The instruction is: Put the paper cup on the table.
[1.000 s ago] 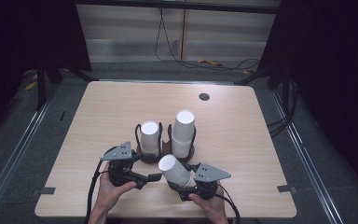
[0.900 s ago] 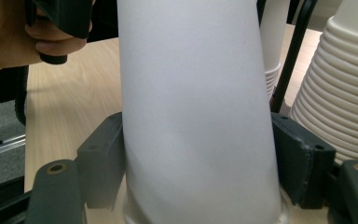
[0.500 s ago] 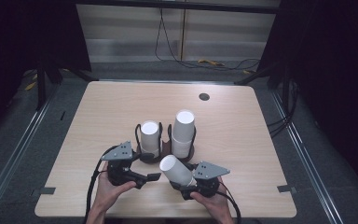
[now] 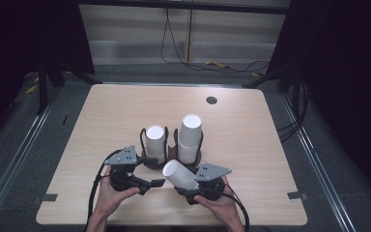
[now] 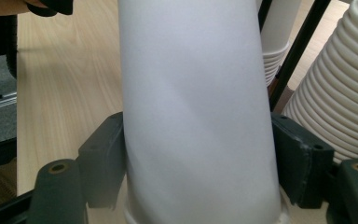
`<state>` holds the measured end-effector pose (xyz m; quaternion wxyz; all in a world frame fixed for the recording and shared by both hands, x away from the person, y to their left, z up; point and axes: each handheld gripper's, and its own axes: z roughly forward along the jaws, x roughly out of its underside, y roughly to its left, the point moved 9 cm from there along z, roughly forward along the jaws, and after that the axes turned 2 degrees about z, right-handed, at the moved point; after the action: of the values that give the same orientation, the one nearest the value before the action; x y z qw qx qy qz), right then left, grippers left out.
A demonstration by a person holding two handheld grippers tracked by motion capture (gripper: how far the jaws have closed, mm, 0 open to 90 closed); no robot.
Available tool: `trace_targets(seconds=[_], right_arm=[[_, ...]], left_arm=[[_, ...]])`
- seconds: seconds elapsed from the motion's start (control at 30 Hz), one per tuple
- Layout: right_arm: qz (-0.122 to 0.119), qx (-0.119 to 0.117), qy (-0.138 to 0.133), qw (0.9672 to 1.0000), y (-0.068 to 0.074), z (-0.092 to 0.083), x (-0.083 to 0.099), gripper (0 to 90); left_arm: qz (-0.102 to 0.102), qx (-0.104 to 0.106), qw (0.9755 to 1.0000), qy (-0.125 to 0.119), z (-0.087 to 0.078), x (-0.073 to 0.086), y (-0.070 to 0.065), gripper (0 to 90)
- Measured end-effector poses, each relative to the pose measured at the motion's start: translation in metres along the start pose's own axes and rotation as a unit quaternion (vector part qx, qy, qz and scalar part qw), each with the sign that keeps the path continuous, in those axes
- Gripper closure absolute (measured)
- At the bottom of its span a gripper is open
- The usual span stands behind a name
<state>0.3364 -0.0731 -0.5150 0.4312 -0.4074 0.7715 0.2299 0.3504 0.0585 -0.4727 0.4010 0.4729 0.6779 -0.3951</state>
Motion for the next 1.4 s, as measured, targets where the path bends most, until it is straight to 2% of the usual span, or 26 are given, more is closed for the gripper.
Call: trace_targets(seconds=[0.2,0.4,0.6,0.83,0.97,1.07,1.17,1.2,1.37,1.4], right_arm=[[-0.016,-0.005,0.014,0.9998,0.0002,-0.0015,-0.0035,26.9],[-0.027,0.004,0.032,0.9991,-0.0036,-0.0048,-0.0034,26.9],[-0.044,0.004,0.056,0.9975,-0.0036,-0.0071,-0.0043,26.9],[-0.064,0.006,0.084,0.9944,-0.0047,-0.0069,-0.0053,27.0],[-0.071,0.003,0.096,0.9929,-0.0046,-0.0065,-0.0051,27.0],[-0.074,-0.001,0.100,0.9922,-0.0043,-0.0065,-0.0062,27.1],[-0.086,-0.005,0.115,0.9897,-0.0037,-0.0059,-0.0061,27.1],[-0.086,-0.007,0.120,0.9891,-0.0029,-0.0057,-0.0060,27.1],[-0.097,-0.011,0.135,0.9861,-0.0043,-0.0044,-0.0083,27.2],[-0.098,-0.011,0.138,0.9856,-0.0041,-0.0042,-0.0088,27.2]], left_arm=[[0.005,-0.007,0.9999,0.009,0.0015,0.0026,0.0015,22.6],[0.014,-0.013,0.9998,0.003,0.0021,-0.0015,0.0001,24.9],[0.028,-0.016,0.9993,0.022,-0.0004,-0.0062,0.0014,24.4],[0.036,-0.020,0.9981,0.046,0.0018,-0.0036,0.0030,22.5],[0.030,-0.019,0.9984,0.044,0.0025,-0.0013,0.0011,21.9],[0.038,-0.024,0.9975,0.054,0.0030,-0.0011,0.0012,21.0],[0.043,-0.032,0.9972,0.053,0.0039,-0.0028,0.0021,21.0],[0.044,-0.028,0.9972,0.055,0.0048,-0.0027,0.0016,21.0],[0.050,-0.026,0.9956,0.075,0.0077,-0.0007,0.0004,20.8],[0.053,-0.021,0.9947,0.086,0.0094,-0.0002,0.0001,20.8]])
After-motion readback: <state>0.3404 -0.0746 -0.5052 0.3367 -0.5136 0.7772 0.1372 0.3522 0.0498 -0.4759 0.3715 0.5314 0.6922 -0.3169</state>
